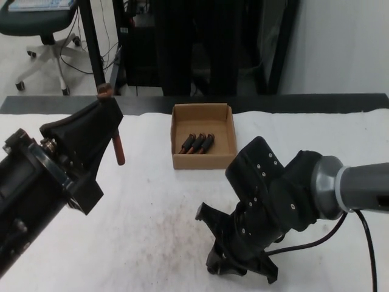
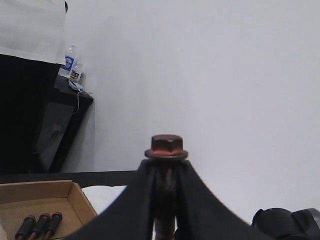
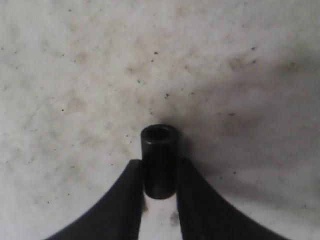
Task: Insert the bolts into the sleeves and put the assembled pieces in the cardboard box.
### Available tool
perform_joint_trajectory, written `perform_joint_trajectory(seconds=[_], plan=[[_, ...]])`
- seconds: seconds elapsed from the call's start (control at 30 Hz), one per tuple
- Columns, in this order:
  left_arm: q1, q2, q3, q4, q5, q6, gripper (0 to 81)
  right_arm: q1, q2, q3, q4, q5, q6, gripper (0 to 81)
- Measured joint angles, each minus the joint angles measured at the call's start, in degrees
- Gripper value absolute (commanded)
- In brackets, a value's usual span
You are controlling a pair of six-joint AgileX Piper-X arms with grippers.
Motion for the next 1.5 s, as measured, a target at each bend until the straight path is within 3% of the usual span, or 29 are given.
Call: perform_joint_trajectory(seconds=[0.2,0.27,0.33,0.37,0.63,0.8,0.9,1.07,1.33,1.47,1.5], plan=[[0.0,-0.2,0.0,0.95,0.0,0.0,0.4,-0.77,0.13,-0.73,0.27,-0.68,0.0,21.3],[0.0,-0.2,0.0,0.95,0.0,0.11,0.4,-1.02,0.4,-1.23,0.24,0.06,0.0,15.6],[0.0,-0.2,0.0,0.95,0.0,0.11,0.4,-1.08,0.43,-1.4,0.24,0.16,-1.01,2.1],[0.0,-0.2,0.0,0.95,0.0,0.11,0.4,-1.08,0.55,-1.36,0.24,0.16,-2.0,0.7],[0.0,-0.2,0.0,1.09,0.0,0.11,0.4,-1.7,0.68,-1.95,1.26,-1.83,-12.4,0.8],[0.0,-0.2,0.0,1.24,0.0,0.11,0.4,-3.14,0.78,-6.04,12.36,-4.5,-32.06,0.8],[0.0,-0.2,0.0,1.24,0.0,0.11,0.4,-3.67,0.78,-10.05,23.93,3.26,-48.65,0.8],[0.0,-0.2,0.0,1.24,0.0,0.11,0.4,-4.18,0.78,-12.6,32.18,12.38,-63.29,0.8],[0.0,-0.2,0.0,1.24,0.0,0.11,0.4,-4.78,0.78,-12.7,29.69,14.08,-66.89,0.8],[0.0,-0.2,0.0,1.33,0.0,0.11,0.4,-4.92,0.78,-12.95,29.1,11.0,-64.95,0.4],[0.0,-0.2,0.0,1.33,0.0,0.11,0.4,-5.1,0.78,-13.13,29.22,8.76,-64.27,3.5]])
